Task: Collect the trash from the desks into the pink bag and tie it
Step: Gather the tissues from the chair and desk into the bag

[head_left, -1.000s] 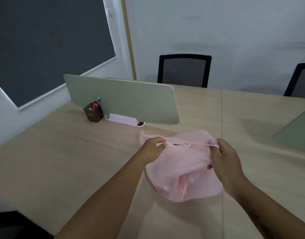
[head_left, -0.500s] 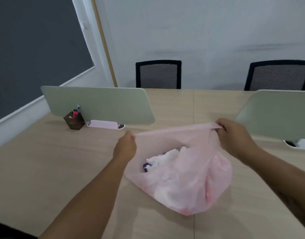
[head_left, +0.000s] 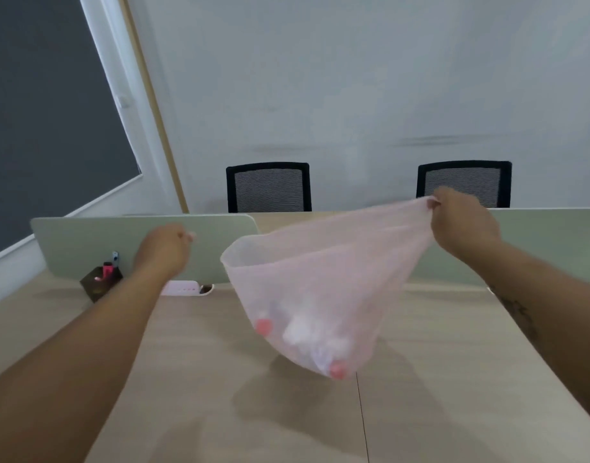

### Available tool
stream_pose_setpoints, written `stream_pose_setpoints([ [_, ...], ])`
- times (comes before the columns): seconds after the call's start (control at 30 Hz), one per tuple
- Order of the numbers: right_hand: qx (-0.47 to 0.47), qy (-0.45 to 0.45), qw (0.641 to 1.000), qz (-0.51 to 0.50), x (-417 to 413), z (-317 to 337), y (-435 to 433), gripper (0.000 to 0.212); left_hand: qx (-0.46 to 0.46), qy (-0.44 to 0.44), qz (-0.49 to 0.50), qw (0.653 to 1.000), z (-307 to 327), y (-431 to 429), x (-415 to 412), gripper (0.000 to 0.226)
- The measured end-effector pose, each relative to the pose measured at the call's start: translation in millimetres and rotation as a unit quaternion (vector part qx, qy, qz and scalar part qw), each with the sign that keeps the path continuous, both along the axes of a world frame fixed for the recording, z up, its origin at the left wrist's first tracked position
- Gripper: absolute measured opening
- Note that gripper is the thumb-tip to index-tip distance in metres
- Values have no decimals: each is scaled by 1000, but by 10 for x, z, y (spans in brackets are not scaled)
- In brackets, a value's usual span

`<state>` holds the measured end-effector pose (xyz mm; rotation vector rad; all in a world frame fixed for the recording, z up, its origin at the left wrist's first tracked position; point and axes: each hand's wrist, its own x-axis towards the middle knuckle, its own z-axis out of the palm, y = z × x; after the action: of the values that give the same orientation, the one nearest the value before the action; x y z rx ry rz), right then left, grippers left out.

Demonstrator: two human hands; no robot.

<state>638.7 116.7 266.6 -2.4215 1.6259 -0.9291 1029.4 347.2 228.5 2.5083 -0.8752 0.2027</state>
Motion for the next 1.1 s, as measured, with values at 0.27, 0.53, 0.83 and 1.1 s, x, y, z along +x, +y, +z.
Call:
stream_pose_setpoints([
  [0.27,180,-54,964,190,466,-247,190,27,-63,356,-12,932,-435,-27,-520,41],
  [0.53,217,-90,922,308,797,-292,211,29,39,189,-22,981,-936,-31,-1075,22],
  [0.83,110,-56,917,380,1487,-519,644,34,275,47,201,939,-1238,1872,-1203,36],
  [1.1,239,-125,864,425,2050,-687,1536,39,367,208,374,826,-1448,3512,-1682,59],
])
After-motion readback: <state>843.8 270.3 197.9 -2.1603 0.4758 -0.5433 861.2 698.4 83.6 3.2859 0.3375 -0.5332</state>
